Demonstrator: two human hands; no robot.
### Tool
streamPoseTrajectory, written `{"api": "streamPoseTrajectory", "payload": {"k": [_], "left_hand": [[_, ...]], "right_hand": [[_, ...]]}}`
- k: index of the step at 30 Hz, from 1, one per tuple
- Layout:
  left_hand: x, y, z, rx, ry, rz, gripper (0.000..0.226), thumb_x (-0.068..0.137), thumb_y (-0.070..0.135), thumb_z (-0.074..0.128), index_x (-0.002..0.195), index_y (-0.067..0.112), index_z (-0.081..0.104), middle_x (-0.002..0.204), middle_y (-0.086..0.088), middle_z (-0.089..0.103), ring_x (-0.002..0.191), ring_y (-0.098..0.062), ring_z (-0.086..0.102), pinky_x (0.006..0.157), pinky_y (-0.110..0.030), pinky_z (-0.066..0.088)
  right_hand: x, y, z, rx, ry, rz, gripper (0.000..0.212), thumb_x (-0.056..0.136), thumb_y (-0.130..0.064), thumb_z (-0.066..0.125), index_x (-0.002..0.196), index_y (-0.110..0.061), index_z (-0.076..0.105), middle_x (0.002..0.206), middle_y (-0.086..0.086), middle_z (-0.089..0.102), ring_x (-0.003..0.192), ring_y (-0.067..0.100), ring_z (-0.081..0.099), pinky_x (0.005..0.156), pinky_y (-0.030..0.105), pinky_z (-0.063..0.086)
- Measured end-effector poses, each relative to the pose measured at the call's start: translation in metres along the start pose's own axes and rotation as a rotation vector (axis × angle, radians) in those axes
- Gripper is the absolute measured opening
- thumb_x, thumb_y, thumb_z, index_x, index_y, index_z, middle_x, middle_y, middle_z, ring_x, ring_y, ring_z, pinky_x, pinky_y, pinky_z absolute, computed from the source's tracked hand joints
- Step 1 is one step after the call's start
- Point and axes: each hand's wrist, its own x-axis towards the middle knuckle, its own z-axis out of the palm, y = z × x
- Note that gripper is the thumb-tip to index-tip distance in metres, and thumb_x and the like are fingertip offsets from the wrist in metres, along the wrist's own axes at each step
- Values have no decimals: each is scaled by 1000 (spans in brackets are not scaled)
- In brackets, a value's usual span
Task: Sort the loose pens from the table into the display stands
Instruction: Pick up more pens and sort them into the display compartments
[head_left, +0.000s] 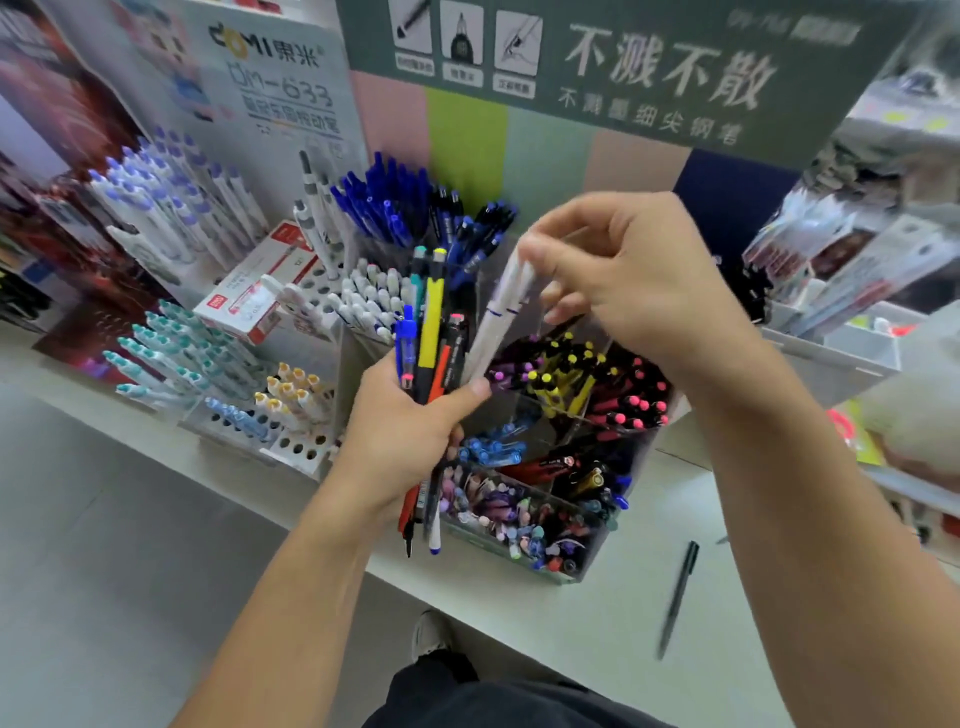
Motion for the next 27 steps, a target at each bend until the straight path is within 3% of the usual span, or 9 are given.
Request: {"api": "streamPoseTrajectory", "payload": {"k": [1,3,6,10,12,15,17,21,27], "left_hand": [[0,-4,-3,-46,23,-38,14,87,11,77,95,3,69,68,-14,66,51,-15,53,50,-29,47],[-1,-12,-9,-121,58,-97,11,87,12,77,94,5,72,77,-26,65,52,-16,52,50,-30,47],[-1,-19,-18,-206,76,-149,6,88,15,77,82,13,77,79,-20,63,52,-16,50,50,-30,47],[-2,-19,-23,-249,30,-151,14,89,15,75,76,17,78,81,-18,59,51,-15,49,46,-27,46],[-3,-19,-25,-273,20,-146,14,90,15,75,76,17,78,82,-17,59,50,-14,49,45,-26,46],[-4,-23,-29,-257,5,-123,9,89,14,74,80,14,77,80,-16,61,52,-16,48,46,-26,45],[-6,-26,-31,-237,-7,-108,8,87,14,75,89,6,73,77,-16,61,53,-17,48,46,-26,45],[-14,-30,-17,-208,-112,-129,5,85,15,78,82,12,75,72,-20,58,50,-21,46,48,-30,44],[-19,-36,10,-181,-140,-170,25,85,11,78,101,-5,66,60,-12,53,47,-20,44,48,-31,42]], "right_hand": [[8,-1,-2,-35,49,23,14,94,-24,72,96,-10,73,77,14,72,54,19,68,54,34,60],[23,2,-5,-428,128,55,18,96,-26,69,105,-11,72,90,14,71,68,26,72,62,34,59],[32,-1,12,-879,47,92,10,94,-7,63,102,-2,62,94,13,57,86,36,62,70,34,47],[43,-10,33,-854,80,140,20,91,5,62,86,-5,46,85,8,46,80,28,50,69,31,40],[48,-10,30,-806,139,113,11,87,5,66,91,-4,62,87,9,58,87,29,62,69,32,46],[24,-16,-7,-692,275,-67,11,83,-17,76,92,-24,73,97,5,70,91,25,68,83,32,55],[-17,-24,-44,-545,304,-150,7,82,-32,73,88,-33,70,85,-3,70,79,22,70,75,41,59],[-97,-24,-85,-326,90,-42,8,85,-41,71,93,-41,72,74,-6,69,59,19,68,57,35,55],[-131,25,-30,-531,64,-77,4,92,-18,71,91,-16,74,66,-6,64,58,11,59,62,38,54]]}}
